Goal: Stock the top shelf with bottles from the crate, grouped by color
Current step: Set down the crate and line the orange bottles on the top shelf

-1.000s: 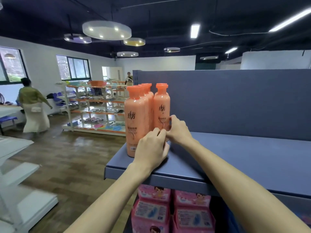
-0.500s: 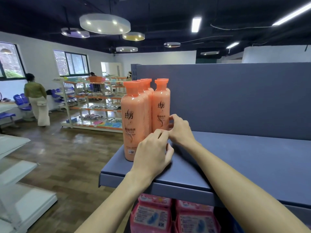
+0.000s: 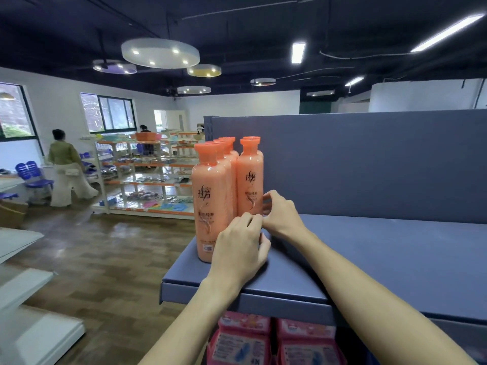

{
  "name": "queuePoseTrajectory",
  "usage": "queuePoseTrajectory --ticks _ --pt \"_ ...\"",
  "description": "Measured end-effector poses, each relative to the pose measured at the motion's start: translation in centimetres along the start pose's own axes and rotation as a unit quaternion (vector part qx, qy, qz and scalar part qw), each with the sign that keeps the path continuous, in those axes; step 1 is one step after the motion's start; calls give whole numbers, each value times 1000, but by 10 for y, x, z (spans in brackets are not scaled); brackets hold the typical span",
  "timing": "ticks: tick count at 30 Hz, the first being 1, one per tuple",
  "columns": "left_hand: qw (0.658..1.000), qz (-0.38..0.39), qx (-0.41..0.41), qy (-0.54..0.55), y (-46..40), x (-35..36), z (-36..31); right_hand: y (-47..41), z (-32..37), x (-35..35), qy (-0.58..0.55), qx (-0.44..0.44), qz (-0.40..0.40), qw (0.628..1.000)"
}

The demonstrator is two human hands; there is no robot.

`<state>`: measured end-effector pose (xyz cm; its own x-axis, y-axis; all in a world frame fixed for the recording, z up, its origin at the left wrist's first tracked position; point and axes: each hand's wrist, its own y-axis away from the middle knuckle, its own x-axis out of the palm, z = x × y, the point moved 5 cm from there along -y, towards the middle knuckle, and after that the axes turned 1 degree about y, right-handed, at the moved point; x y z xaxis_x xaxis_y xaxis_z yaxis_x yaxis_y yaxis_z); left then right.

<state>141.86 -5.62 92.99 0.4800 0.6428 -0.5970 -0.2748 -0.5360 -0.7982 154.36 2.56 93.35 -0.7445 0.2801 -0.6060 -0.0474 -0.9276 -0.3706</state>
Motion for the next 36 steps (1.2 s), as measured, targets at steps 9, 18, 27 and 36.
queuePoseTrajectory --ticks 9,18,27,36 --pt "996 58 20 -61 -3 -4 -7 38 13 -51 77 -38 -1 996" --pt "984 87 74 -136 -16 -22 -64 94 13 -114 106 -60 -3 993" --pt "985 68 91 -127 5 -30 -137 158 -11 -172 146 -45 -32 988" --pt "980 54 180 -63 78 -37 -206 281 -34 -186 404 -156 -40 901"
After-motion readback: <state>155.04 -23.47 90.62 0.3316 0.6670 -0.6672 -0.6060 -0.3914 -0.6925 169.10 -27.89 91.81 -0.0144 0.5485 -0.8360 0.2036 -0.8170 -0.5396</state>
